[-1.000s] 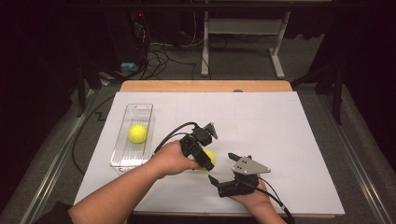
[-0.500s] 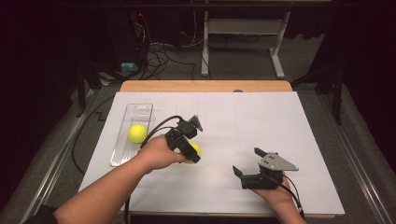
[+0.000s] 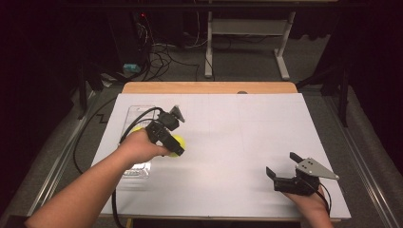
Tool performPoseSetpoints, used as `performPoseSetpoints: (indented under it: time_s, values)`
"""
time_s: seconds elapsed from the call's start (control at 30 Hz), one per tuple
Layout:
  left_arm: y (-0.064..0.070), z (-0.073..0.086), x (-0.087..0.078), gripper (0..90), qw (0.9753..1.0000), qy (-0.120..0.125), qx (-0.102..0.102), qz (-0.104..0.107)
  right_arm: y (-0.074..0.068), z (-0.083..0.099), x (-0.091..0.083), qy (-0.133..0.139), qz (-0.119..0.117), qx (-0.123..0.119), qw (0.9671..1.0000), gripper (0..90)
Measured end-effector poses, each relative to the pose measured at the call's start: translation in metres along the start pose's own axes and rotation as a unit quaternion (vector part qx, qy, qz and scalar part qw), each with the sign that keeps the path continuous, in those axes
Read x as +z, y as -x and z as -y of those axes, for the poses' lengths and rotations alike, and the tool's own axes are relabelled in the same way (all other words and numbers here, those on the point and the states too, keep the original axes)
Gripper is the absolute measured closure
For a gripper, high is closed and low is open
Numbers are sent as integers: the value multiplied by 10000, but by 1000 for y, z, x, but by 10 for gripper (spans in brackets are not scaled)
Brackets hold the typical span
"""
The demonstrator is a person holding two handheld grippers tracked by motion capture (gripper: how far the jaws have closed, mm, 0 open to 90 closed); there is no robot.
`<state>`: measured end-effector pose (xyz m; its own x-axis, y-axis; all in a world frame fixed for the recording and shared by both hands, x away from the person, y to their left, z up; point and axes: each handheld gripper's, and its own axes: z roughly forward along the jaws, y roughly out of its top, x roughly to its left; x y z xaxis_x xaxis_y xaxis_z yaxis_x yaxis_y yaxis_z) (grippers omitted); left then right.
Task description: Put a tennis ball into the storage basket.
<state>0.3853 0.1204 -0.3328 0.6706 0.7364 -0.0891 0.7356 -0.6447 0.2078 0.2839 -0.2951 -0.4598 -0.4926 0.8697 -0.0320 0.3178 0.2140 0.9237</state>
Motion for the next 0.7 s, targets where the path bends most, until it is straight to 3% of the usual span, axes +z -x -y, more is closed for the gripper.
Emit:
performPoseSetpoints:
  time_s: [0.33, 0.7]
  values:
    - [-39, 28, -15, 266, 9986, -30, -472, -240, 7, 4, -8, 12, 82, 25, 10000, 0]
    - [-71, 58, -27, 265, 9948, -114, -899, -459, 6, 4, -7, 3, 72, 12, 10000, 0]
